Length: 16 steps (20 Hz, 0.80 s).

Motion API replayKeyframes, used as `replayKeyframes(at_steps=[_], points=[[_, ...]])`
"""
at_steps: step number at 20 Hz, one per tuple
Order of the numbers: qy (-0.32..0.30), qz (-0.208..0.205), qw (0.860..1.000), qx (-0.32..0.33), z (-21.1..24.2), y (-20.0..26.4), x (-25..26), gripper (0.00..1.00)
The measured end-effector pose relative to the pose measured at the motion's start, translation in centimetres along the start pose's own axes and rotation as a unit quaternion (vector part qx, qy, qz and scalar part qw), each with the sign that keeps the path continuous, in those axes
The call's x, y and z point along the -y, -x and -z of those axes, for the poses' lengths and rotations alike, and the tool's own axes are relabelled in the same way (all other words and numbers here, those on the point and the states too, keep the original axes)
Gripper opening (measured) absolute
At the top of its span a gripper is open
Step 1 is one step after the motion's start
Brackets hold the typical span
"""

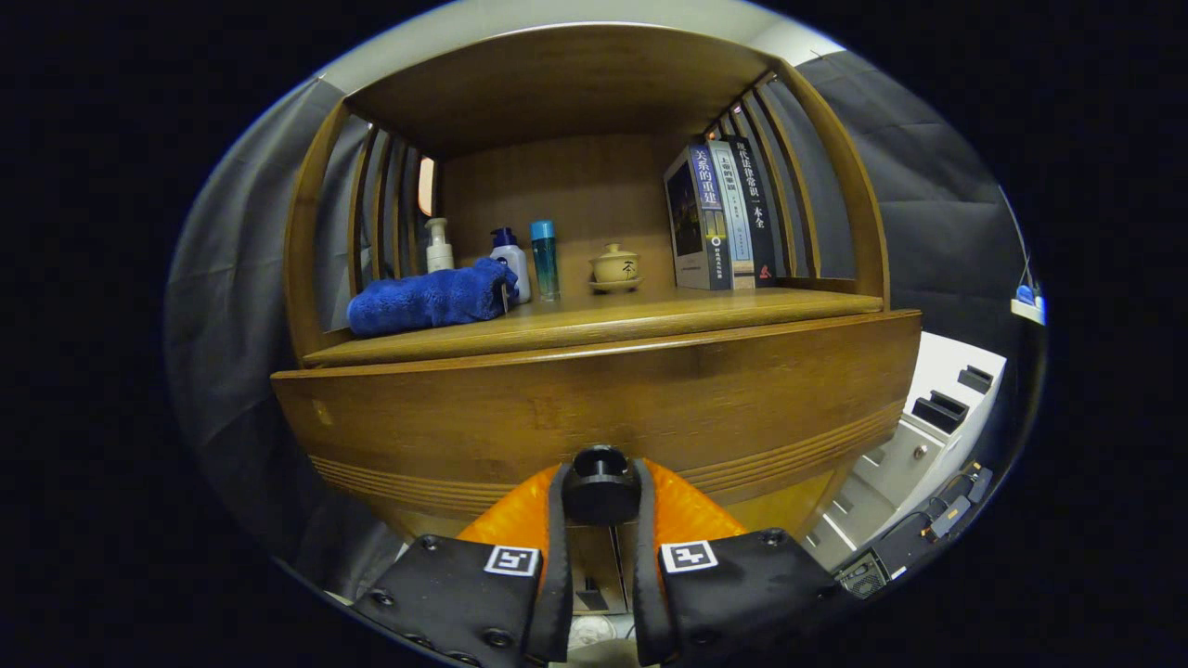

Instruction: Pull open the drawer, take out the items inside it, and place them on the countertop above the cabinet.

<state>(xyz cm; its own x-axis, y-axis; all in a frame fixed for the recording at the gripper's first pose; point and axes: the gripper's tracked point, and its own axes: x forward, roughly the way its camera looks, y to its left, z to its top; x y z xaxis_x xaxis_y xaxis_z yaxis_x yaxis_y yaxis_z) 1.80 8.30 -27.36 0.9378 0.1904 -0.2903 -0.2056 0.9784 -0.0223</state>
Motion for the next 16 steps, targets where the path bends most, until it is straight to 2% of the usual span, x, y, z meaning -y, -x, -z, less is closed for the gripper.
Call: replayKeyframes(at_steps=[16], points=[[0.017,0.002,1.000,-0.005,2.6,9.2,-0.1,0.35]])
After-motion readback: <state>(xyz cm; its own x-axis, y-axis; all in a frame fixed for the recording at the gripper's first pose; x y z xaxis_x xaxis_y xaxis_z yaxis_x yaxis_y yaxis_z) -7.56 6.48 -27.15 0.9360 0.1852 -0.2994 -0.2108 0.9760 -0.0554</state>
